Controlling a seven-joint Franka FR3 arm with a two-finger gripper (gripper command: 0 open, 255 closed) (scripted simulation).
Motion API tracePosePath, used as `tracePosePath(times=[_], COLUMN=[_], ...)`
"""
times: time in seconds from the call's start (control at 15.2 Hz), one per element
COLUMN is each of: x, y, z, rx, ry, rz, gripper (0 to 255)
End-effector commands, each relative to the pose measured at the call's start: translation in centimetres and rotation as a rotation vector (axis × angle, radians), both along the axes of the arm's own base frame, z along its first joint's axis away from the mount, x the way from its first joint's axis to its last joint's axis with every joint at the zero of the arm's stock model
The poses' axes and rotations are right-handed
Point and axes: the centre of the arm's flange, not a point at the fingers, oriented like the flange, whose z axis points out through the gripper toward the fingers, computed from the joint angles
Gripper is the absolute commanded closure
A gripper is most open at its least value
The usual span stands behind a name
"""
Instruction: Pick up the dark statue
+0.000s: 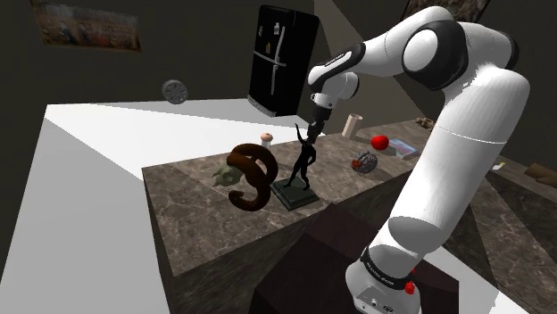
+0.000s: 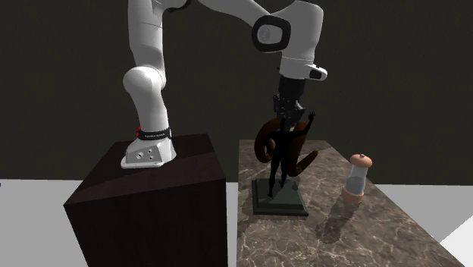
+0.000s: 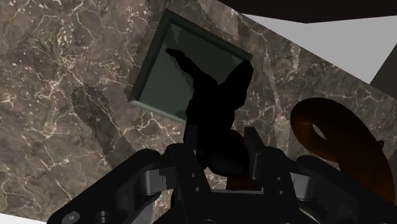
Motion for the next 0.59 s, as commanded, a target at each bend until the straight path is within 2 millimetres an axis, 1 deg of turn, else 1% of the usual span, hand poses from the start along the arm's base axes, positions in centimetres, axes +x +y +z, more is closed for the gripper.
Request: tracePosePath(times=[0.0, 0.26, 0.53], x=[0.0, 0.0, 0.0], y=[0.1, 0.1, 0.1], z=[0.0, 0.0, 2.2], rx=[0.001, 0.001, 0.001], ry=[0.0, 0.0, 0.0], rz=[0.001, 0.001, 0.001], gripper=[255, 255, 255])
